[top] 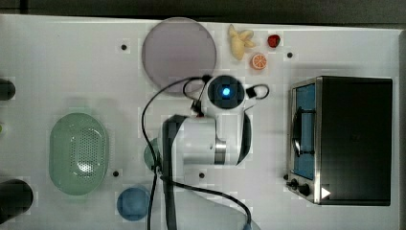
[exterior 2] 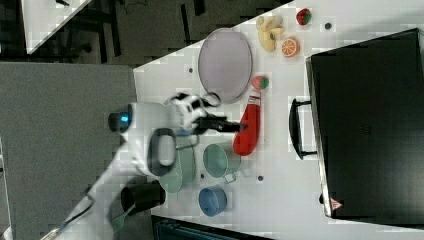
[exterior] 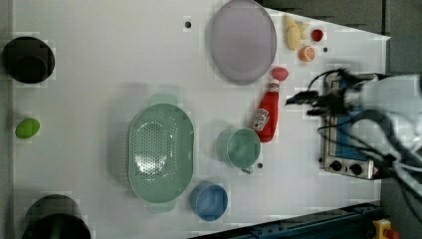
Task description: Pick ketchup from strainer and place it on the table
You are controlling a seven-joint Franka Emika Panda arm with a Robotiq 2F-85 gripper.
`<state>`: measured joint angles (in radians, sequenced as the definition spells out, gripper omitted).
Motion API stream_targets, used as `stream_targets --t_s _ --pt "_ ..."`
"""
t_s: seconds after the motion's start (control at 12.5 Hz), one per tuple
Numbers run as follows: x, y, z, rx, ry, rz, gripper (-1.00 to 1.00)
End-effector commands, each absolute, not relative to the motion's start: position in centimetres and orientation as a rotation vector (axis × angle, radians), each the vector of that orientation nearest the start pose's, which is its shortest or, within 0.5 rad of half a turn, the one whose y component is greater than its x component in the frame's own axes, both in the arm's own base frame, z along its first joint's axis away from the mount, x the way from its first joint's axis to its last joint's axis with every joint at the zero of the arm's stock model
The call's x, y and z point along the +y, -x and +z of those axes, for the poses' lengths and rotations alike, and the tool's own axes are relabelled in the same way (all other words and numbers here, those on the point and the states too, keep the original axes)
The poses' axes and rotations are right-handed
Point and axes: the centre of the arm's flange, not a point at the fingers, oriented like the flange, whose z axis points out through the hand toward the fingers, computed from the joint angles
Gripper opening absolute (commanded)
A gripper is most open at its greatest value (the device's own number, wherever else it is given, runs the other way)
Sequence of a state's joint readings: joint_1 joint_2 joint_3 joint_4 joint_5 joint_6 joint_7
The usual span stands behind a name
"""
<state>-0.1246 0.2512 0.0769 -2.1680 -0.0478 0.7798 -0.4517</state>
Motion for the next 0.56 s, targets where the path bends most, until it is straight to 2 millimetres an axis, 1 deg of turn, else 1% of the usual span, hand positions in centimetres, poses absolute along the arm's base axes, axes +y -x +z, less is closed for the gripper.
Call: stream_targets --t_s 0.08,0.24,0.32,0.4,0.56 --pt "-5.1 -59.7 40.7 0.762 3.052 -0.177 1.0" --pt "-5.3 -60.7 45.2 0.99 2.99 -0.138 1.0" --pt "-5.3 -61.0 47.4 1.065 2.966 -0.125 1.0" --pt "-5.2 -61.0 49.3 1.106 2.96 -0.086 1.0" --pt "-4.9 -60.6 52.5 1.117 2.975 0.001 1.0"
